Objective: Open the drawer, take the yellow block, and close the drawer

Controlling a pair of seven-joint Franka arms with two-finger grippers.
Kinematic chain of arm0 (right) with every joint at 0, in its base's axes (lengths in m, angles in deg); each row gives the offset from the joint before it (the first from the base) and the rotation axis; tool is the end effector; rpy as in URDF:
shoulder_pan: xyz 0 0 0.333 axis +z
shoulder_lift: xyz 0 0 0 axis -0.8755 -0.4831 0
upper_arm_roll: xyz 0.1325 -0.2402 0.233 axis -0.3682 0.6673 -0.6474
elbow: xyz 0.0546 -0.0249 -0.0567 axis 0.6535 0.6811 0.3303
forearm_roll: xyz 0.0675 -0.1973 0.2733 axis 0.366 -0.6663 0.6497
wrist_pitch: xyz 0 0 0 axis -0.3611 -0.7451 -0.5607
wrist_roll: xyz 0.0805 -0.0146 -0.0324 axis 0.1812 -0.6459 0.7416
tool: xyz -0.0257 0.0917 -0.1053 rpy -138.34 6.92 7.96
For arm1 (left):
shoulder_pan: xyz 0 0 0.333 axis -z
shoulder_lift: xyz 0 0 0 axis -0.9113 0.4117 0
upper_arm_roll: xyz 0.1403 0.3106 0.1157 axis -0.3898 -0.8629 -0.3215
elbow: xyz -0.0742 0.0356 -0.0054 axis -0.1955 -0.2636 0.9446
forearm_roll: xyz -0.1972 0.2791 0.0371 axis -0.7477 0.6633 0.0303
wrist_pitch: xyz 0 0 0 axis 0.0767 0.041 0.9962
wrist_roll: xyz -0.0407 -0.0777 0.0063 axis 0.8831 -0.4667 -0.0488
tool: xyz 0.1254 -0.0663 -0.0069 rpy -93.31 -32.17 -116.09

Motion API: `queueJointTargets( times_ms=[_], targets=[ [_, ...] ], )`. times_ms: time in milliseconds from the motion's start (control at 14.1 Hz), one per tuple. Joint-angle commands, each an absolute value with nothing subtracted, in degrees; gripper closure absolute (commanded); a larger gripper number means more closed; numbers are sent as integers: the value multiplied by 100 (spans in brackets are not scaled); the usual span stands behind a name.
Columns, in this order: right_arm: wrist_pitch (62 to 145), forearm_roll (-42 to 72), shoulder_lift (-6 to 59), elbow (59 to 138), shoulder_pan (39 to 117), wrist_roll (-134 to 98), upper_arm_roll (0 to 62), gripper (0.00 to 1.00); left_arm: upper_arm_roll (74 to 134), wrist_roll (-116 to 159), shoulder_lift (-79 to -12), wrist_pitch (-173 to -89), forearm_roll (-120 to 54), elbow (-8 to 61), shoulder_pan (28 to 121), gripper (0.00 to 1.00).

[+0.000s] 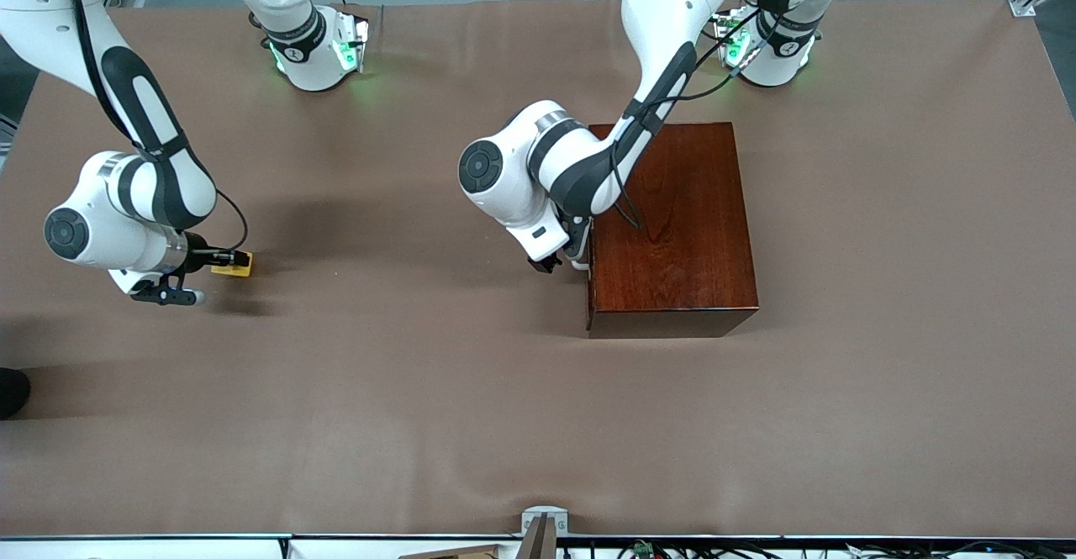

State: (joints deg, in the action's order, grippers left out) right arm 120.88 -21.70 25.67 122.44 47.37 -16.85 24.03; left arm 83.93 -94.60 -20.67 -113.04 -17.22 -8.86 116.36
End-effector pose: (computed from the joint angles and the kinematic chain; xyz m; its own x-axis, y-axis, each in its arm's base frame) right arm 0.5167 -0.1108 0.2382 0.9682 -0.0993 -0.2298 -0.1106 -0.9932 -0.0369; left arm 0.4779 -0.5320 0.2737 0.3243 0.9108 0.2554 0.9436 -0.2924 -0.1554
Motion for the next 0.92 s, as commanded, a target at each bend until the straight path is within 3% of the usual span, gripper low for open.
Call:
queueJointTargets(
  times_ms=[0,283,849],
  targets=[
    [12081,-2274,2636,12297,4722,-1856,2349,0,8565,-8955,-2360,-11465,-1779,-727,11596,0],
    [11801,-2274,2837,12184,4749,-1847,2340,0,8487,-8259,-3220,-11386,-1797,-666,11535,0],
    [9720,-2221,3822,11341,4968,-1873,2305,0,8512,-5626,-4767,-9814,-1840,-517,10263,0]
  ],
)
